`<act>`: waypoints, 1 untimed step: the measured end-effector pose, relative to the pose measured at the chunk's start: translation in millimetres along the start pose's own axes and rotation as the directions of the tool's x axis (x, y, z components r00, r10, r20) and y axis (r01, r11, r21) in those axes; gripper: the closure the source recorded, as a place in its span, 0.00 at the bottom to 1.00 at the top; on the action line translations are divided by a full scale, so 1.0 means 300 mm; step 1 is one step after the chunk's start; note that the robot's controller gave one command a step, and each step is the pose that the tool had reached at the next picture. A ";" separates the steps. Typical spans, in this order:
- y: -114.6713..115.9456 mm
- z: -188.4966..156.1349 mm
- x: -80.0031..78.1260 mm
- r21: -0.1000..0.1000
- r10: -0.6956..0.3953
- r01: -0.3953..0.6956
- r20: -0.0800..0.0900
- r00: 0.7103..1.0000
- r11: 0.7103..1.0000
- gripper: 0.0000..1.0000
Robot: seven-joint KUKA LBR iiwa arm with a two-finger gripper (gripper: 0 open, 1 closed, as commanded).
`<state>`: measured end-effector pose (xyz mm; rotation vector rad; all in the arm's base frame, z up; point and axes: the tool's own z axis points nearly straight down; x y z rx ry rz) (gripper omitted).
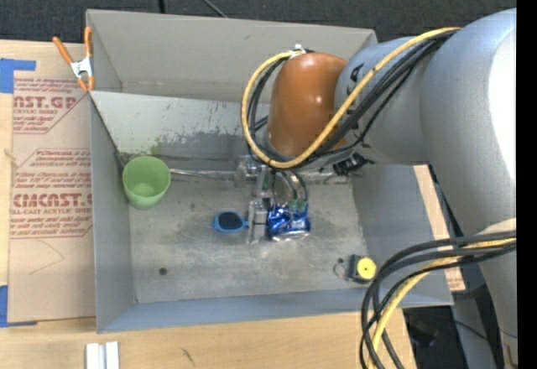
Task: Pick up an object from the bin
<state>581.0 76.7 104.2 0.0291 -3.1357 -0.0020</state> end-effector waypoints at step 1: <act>-0.027 0.099 0.110 0.000 0.280 -0.280 0.002 0.960 0.960 0.00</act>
Offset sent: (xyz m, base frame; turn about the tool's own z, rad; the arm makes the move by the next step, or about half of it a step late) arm -0.0317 -0.0091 -0.0279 0.2835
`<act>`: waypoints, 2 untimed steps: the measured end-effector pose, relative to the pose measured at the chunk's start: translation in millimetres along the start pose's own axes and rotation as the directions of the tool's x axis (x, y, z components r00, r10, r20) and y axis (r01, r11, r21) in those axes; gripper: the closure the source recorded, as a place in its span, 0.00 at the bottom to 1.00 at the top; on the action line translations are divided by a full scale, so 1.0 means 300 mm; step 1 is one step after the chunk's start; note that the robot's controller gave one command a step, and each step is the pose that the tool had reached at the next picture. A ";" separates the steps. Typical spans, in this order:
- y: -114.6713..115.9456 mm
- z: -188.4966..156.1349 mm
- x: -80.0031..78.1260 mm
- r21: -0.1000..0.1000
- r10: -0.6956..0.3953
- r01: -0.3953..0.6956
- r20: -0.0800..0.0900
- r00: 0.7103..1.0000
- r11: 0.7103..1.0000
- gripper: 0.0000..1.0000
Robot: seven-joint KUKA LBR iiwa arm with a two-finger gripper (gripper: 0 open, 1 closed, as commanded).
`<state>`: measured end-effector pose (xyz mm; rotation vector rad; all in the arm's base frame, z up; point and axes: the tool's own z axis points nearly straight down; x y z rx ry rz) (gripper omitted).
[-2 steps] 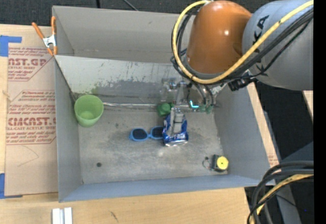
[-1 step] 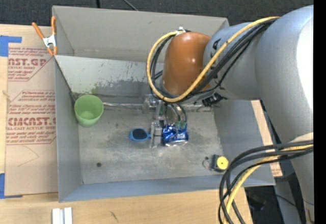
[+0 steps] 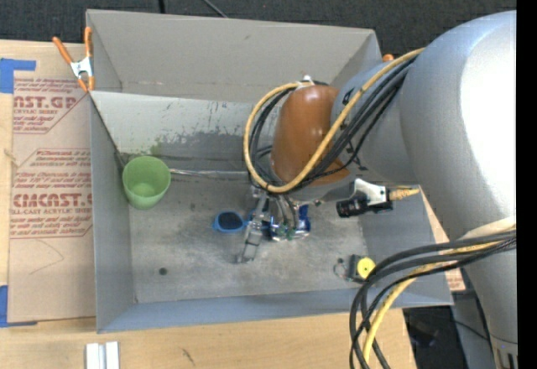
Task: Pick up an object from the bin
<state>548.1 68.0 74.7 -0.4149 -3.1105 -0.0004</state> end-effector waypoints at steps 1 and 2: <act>0.001 -0.004 -0.004 -0.001 0.000 0.000 0.003 1.000 1.000 1.00; 0.007 -0.476 -0.073 -0.005 -0.003 0.004 0.014 1.000 1.000 1.00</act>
Offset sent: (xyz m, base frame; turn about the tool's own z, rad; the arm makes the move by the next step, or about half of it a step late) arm 0.0000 0.0000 0.0000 0.0000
